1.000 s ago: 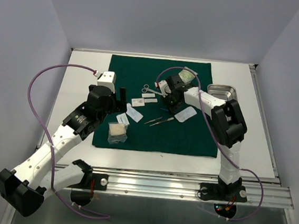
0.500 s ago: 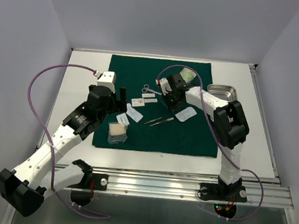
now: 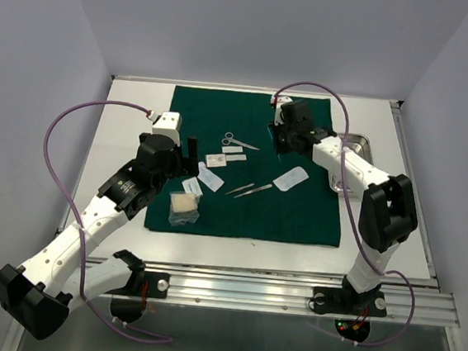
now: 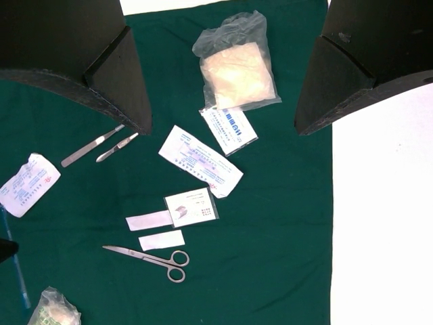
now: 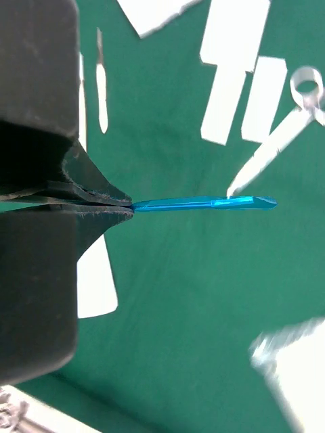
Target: Prepare the surgical pack
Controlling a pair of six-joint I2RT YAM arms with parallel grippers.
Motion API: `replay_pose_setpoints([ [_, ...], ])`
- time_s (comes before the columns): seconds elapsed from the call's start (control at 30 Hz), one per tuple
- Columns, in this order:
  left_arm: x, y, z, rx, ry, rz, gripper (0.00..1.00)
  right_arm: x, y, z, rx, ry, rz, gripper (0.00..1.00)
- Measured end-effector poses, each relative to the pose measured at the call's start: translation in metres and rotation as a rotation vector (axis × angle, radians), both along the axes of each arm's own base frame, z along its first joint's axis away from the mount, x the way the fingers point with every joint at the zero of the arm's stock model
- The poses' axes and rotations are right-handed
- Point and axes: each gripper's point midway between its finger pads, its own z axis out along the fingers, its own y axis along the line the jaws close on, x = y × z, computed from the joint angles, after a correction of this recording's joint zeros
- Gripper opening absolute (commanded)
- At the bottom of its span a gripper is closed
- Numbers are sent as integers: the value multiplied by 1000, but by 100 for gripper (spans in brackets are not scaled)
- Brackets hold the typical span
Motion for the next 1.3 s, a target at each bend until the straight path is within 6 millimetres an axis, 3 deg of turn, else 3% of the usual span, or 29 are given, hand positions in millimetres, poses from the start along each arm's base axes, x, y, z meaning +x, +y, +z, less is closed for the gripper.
replay_pose_setpoints([
  [0.13, 0, 0, 0, 0, 1, -1, 99, 10, -29, -3, 29, -9, -133, 1],
  [0.3, 0, -1, -1, -1, 2, -4, 99, 17, -101, -2, 54, -19, -351, 1],
  [0.43, 0, -1, -1, -1, 2, -5, 99, 18, -171, 8, 38, -58, -509, 1],
  [0.6, 0, -1, -1, -1, 2, -5, 99, 16, -219, 8, -32, -82, -597, 1],
  [0.83, 0, -1, -1, -1, 2, -5, 99, 14, -235, -17, -146, -40, -581, 2],
  [0.93, 0, -1, -1, -1, 2, -4, 99, 11, -236, -34, -171, -3, -572, 15],
  [0.97, 0, -1, -1, -1, 2, -4, 99, 8, -236, -42, -182, 16, -566, 36],
  [1.0, 0, -1, -1, -1, 2, -4, 99, 7, -236, -45, -186, 25, -563, 52],
  [1.07, 0, -1, -1, -1, 2, -4, 99, 4, -236, -52, -194, 42, -556, 61],
  [1.3, 0, -1, -1, -1, 2, -4, 99, 5, -229, -45, -148, 32, -545, 60],
])
